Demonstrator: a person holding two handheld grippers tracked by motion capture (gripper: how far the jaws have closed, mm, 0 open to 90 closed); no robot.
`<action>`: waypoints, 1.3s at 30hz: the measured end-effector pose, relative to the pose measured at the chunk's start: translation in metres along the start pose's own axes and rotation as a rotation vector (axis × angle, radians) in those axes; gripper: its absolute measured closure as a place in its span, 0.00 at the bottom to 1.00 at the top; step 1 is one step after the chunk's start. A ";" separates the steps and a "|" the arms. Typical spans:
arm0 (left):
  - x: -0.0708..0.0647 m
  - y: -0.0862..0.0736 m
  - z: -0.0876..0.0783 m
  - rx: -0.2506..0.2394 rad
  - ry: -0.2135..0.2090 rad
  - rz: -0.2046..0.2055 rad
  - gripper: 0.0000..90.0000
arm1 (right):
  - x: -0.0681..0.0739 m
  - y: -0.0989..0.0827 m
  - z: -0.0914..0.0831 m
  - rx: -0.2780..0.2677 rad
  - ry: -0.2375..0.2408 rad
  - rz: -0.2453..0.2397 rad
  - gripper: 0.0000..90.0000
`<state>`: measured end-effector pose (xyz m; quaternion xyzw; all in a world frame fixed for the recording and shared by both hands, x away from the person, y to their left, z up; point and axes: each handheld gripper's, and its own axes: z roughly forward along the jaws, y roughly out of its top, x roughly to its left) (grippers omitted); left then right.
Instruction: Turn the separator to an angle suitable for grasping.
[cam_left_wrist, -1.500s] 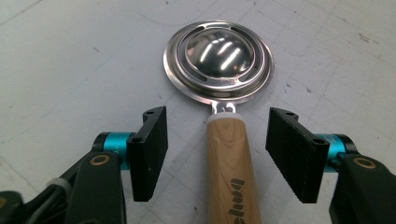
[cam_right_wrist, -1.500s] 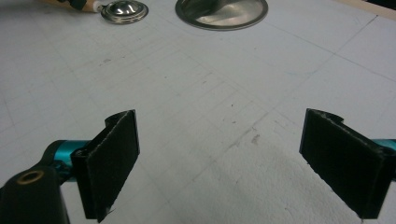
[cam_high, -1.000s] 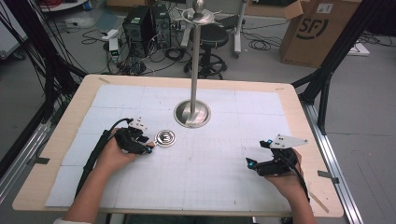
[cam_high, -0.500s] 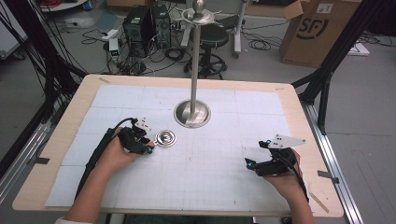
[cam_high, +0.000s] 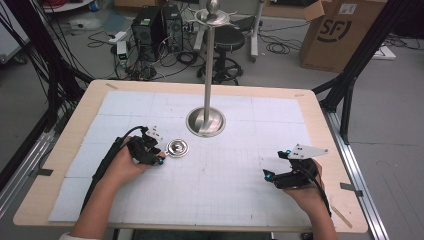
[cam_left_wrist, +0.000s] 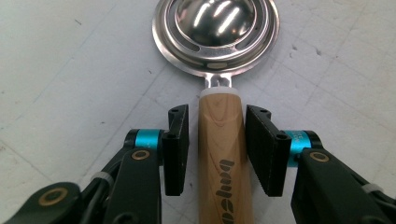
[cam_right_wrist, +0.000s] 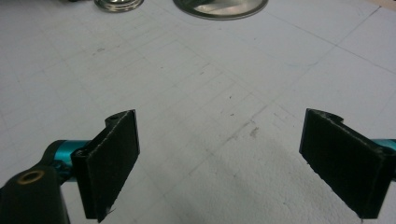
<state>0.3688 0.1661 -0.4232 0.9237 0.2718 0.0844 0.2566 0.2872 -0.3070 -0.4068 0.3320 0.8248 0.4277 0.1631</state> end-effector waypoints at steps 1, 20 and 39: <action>0.000 0.000 0.000 0.001 0.000 0.000 0.68 | 0.001 0.000 0.001 0.006 0.000 0.000 0.12; -0.014 0.008 0.003 -0.009 -0.106 0.054 0.76 | 0.001 0.002 -0.001 0.002 -0.005 -0.010 0.12; -0.072 0.087 0.050 -0.003 -0.184 0.227 0.76 | 0.001 0.005 -0.002 -0.012 0.005 -0.009 0.12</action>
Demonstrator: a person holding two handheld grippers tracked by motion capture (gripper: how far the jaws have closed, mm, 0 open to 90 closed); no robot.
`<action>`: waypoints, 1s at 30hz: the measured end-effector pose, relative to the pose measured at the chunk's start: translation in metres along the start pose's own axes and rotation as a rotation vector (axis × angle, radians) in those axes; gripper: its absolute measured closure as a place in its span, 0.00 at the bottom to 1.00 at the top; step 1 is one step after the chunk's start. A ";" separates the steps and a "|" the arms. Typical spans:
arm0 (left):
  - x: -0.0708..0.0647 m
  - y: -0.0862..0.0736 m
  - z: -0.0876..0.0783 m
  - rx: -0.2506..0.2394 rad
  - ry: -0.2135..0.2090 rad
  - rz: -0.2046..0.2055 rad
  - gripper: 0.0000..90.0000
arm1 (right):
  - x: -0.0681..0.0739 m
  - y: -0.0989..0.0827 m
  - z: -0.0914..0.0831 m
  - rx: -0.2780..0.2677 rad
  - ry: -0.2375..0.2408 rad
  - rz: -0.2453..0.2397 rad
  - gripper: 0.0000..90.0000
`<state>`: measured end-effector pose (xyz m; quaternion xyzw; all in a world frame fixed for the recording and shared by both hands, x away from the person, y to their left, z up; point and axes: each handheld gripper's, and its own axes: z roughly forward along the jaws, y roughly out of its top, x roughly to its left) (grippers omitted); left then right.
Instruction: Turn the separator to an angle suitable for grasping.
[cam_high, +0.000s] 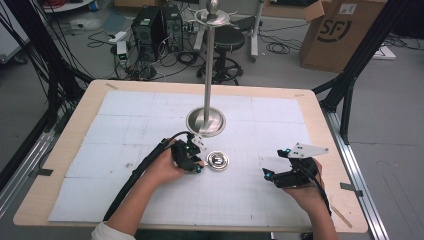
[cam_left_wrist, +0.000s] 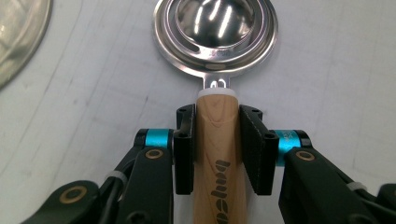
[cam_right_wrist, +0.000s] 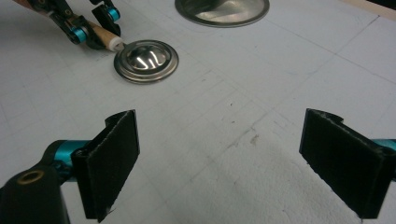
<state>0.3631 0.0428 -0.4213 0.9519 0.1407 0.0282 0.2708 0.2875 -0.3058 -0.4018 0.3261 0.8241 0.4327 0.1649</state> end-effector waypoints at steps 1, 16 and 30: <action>-0.001 0.006 0.004 -0.006 -0.011 0.005 0.76 | 0.000 0.000 0.000 -0.002 0.002 -0.002 0.12; -0.024 0.054 0.035 -0.022 -0.071 0.096 0.76 | -0.001 0.000 -0.001 -0.011 0.009 0.001 0.12; -0.025 0.056 0.035 -0.048 -0.088 0.112 0.63 | -0.001 -0.001 -0.002 -0.011 0.013 0.010 0.12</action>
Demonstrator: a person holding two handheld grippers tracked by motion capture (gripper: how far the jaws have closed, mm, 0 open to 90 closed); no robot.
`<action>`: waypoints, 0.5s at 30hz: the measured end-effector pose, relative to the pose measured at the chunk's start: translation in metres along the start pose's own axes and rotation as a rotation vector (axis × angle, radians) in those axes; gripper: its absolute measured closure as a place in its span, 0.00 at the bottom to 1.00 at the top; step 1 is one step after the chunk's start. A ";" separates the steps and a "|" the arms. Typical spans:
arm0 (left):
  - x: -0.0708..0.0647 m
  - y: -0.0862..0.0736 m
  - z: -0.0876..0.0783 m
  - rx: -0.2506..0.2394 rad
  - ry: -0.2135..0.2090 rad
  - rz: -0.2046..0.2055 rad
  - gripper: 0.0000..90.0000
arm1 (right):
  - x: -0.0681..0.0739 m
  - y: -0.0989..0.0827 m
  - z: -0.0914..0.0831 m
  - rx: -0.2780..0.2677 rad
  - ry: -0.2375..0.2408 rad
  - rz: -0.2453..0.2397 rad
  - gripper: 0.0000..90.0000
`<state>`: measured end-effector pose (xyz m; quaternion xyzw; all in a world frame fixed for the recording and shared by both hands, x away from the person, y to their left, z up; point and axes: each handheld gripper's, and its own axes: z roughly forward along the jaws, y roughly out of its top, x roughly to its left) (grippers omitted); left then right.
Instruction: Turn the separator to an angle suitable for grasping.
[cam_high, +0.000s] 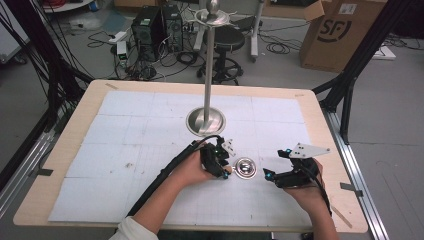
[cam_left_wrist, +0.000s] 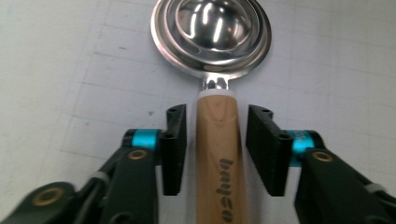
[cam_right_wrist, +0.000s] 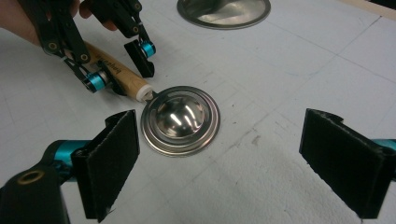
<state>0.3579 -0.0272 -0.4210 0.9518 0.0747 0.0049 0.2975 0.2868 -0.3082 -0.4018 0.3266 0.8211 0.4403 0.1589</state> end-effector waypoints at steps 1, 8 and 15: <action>0.000 0.000 0.000 0.000 0.000 0.000 0.62 | 0.000 0.000 0.000 -0.002 -0.002 -0.001 0.12; 0.006 -0.026 -0.038 -0.116 -0.021 -0.049 0.54 | 0.000 -0.001 -0.001 -0.001 -0.004 0.003 0.12; 0.015 -0.076 -0.092 -0.249 0.029 -0.121 0.47 | 0.002 0.000 -0.001 0.002 -0.003 0.001 0.12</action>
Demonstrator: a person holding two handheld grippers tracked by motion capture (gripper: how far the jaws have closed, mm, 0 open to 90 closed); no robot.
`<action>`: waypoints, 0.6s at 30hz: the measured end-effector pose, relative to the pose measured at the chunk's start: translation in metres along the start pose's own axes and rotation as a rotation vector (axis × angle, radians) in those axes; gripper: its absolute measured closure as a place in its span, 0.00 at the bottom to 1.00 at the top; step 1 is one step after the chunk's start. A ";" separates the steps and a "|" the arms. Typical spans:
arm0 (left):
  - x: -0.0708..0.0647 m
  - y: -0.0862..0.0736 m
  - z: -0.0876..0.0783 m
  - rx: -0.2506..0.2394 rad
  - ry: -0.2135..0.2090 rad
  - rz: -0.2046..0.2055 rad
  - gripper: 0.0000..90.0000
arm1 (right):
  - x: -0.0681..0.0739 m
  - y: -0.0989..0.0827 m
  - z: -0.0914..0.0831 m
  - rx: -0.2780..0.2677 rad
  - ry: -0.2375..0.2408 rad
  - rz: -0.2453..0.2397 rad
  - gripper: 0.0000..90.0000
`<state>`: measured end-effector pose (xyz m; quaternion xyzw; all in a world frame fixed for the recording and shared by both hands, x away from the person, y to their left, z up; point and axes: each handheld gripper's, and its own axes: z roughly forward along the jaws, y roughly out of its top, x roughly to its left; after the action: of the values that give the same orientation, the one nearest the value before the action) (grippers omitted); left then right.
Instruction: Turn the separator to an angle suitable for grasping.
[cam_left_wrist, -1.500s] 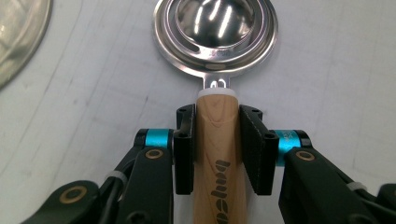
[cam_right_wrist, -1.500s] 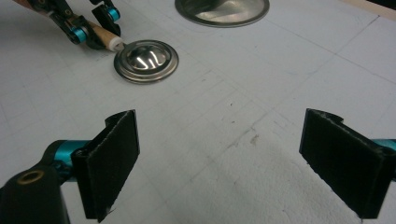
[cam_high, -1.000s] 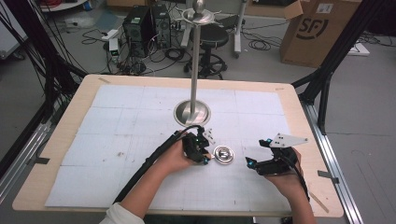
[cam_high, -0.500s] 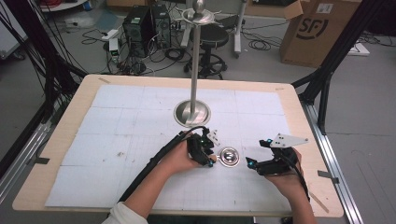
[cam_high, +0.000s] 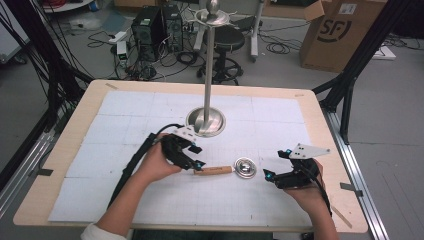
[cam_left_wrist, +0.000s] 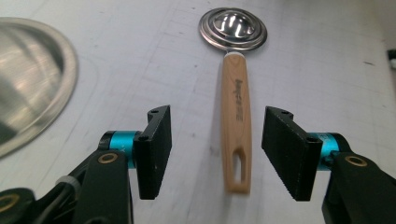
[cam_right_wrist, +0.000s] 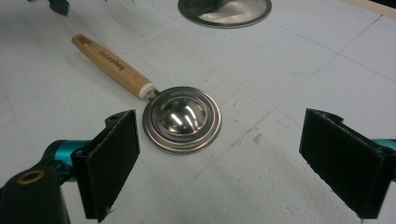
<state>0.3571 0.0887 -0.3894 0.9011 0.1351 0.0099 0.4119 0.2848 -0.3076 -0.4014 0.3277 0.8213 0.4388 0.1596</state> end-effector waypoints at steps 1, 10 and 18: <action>0.000 0.000 0.000 0.000 0.000 0.000 0.47 | 0.000 0.000 0.000 0.000 0.001 -0.004 0.12; 0.004 -0.045 -0.048 -0.062 0.054 -0.068 0.34 | 0.001 0.001 0.001 0.005 0.007 -0.008 0.12; 0.006 -0.048 -0.054 -0.080 0.107 -0.096 0.23 | 0.000 0.001 -0.002 -0.002 0.011 -0.010 0.12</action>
<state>0.3442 0.1597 -0.3902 0.8745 0.1994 0.0435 0.4400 0.2848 -0.3083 -0.3993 0.3209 0.8233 0.4407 0.1580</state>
